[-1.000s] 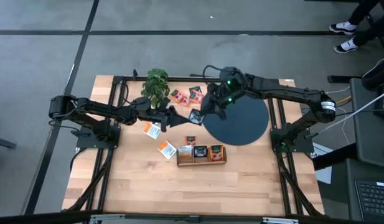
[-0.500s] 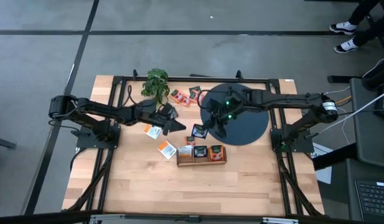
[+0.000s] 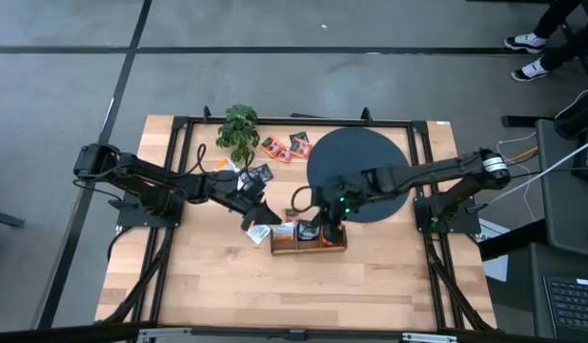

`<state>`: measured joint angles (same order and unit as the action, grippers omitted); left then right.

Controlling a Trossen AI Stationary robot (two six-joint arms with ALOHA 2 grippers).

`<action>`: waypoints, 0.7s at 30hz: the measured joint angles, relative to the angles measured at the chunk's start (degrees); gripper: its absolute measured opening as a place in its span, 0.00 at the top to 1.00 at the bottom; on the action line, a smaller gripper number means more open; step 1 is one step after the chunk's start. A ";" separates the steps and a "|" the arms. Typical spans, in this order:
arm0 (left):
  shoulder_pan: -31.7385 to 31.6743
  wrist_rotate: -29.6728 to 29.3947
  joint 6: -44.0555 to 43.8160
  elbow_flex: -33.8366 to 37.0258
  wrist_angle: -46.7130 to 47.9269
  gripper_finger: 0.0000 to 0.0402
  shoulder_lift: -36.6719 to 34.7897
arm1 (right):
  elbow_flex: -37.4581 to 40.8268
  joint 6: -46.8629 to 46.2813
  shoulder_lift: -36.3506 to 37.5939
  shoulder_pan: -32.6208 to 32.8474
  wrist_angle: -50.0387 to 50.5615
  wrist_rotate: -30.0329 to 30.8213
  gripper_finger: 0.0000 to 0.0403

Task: Pick & Place Tea
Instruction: Put the purple tea bag into the middle section of the wooden organizer

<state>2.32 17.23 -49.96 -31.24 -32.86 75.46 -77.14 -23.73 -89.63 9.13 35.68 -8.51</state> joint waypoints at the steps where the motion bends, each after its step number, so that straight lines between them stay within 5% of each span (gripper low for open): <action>1: 0.72 -0.89 0.06 0.00 -0.01 0.89 0.00 | 0.00 0.01 -0.88 0.41 -0.30 0.09 1.00; 12: 7.06 -6.11 0.79 0.00 -0.25 0.89 0.00 | 0.41 5.59 -7.97 1.32 -1.84 0.13 1.00; 21: 10.02 -9.84 1.68 0.00 -0.30 0.89 0.00 | 9.39 4.67 -8.21 0.78 -13.76 0.51 0.99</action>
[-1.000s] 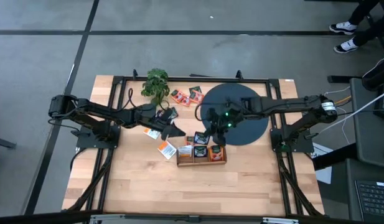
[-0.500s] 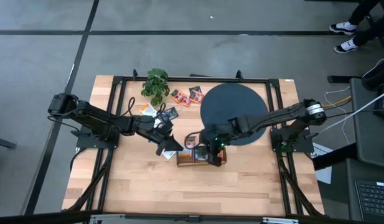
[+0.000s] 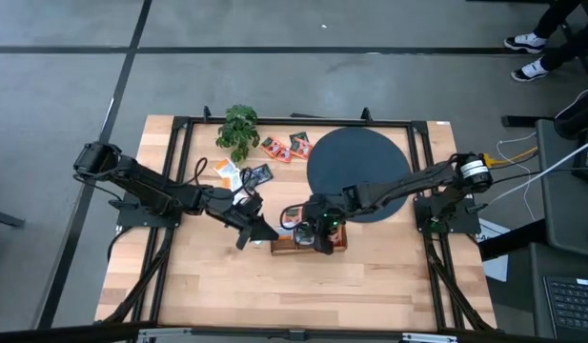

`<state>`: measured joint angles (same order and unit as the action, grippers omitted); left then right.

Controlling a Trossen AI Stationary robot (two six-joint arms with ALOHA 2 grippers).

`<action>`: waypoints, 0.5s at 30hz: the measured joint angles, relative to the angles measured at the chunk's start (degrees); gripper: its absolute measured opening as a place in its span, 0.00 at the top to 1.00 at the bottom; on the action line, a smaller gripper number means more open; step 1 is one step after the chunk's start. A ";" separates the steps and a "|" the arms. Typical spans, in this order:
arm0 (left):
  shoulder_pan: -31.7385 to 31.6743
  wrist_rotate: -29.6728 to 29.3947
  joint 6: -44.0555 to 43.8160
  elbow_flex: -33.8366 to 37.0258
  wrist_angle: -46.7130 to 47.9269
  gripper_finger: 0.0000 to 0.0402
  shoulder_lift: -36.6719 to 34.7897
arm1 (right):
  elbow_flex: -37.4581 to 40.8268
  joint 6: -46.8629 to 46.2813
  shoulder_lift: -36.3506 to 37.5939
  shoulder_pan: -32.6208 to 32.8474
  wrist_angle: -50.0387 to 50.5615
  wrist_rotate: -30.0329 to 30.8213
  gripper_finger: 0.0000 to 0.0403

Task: Pick & Place Tea
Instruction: Put the purple tea bag into the middle section of the wooden organizer

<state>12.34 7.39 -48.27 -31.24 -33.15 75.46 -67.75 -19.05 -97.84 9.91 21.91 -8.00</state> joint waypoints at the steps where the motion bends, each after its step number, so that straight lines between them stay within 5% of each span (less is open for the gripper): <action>1: 0.11 -0.02 0.00 0.00 -0.01 0.89 0.00 | 0.84 -0.04 0.00 0.00 -1.76 0.00 0.99; 15: 0.11 -0.05 0.00 0.00 -0.01 0.89 0.00 | 2.52 1.38 0.02 -1.25 0.46 1.50 0.99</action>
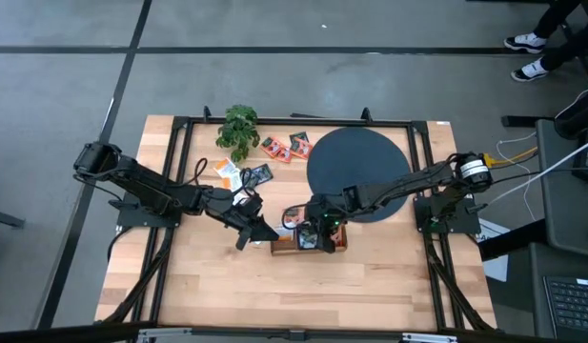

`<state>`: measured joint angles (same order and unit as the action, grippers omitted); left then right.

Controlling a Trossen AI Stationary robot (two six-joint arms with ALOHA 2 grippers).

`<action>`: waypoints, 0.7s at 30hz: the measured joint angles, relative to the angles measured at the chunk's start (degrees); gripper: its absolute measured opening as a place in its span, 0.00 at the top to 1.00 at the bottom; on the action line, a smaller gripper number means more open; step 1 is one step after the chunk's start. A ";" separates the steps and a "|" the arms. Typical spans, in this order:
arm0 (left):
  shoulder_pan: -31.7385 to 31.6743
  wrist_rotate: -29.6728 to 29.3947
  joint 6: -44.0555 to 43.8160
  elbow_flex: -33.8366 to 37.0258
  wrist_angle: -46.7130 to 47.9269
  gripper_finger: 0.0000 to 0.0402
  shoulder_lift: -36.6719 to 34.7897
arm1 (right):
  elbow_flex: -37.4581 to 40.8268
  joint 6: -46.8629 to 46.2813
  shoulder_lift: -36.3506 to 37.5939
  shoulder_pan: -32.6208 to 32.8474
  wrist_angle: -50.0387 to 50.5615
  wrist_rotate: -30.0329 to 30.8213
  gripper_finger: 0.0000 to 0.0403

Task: Pick & Place Tea
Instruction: Put the purple tea bag into the middle section of the wooden organizer

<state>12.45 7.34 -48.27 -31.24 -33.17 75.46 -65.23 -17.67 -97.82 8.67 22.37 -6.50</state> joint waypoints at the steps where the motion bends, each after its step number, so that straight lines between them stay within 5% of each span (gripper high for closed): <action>1: 0.00 -0.01 0.00 0.00 0.00 0.89 0.00 | 0.00 0.09 0.00 -0.22 -0.15 0.96 0.99; 21: -0.07 -0.07 0.00 0.00 -0.01 0.89 0.00 | 0.00 2.49 0.00 -2.67 -0.24 1.96 0.99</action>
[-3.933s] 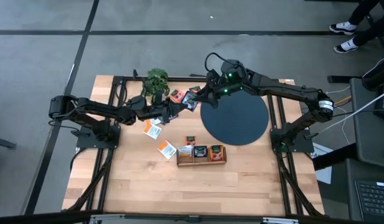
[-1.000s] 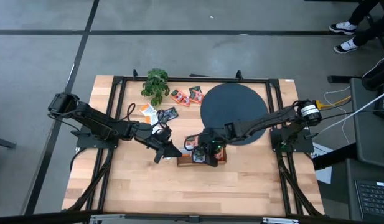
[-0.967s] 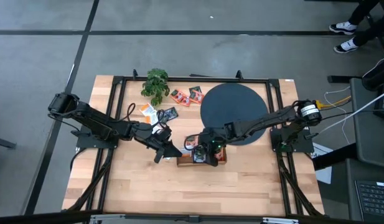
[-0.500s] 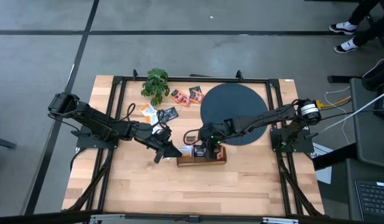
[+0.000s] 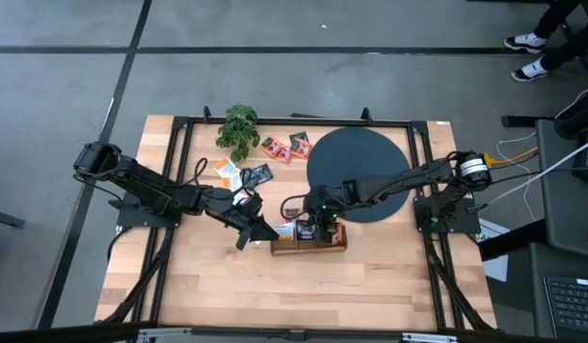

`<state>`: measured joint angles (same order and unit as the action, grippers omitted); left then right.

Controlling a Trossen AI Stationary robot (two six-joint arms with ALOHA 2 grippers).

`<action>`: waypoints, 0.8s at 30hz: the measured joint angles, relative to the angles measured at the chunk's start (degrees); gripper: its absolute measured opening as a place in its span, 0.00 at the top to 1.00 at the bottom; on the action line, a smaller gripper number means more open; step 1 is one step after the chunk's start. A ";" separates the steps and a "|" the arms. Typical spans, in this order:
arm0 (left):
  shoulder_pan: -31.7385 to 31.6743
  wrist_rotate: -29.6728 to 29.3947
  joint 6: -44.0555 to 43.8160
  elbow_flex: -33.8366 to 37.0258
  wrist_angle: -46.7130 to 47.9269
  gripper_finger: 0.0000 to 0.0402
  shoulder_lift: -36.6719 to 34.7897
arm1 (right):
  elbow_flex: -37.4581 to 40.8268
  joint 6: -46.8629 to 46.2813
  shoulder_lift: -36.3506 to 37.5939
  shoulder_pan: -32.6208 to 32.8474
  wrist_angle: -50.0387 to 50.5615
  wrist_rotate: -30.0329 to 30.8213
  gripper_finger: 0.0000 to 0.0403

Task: Pick & Place Tea
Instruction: Put the purple tea bag into the middle section of the wooden organizer, then put the white tea bag into the left section of the wooden organizer

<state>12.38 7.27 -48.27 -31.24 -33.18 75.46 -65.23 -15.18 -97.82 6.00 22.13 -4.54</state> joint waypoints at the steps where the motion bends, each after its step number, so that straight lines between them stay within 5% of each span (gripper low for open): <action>1: 0.00 0.00 0.00 0.00 0.01 0.89 0.00 | 0.00 -0.02 0.02 0.00 0.02 0.00 0.98; 24: 0.00 -0.29 -0.14 -0.01 0.51 0.89 -0.02 | 0.00 -5.88 0.06 0.00 0.04 -0.09 0.80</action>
<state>12.38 6.98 -48.41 -31.26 -32.67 75.44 -65.23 -21.06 -97.76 6.00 22.17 -4.62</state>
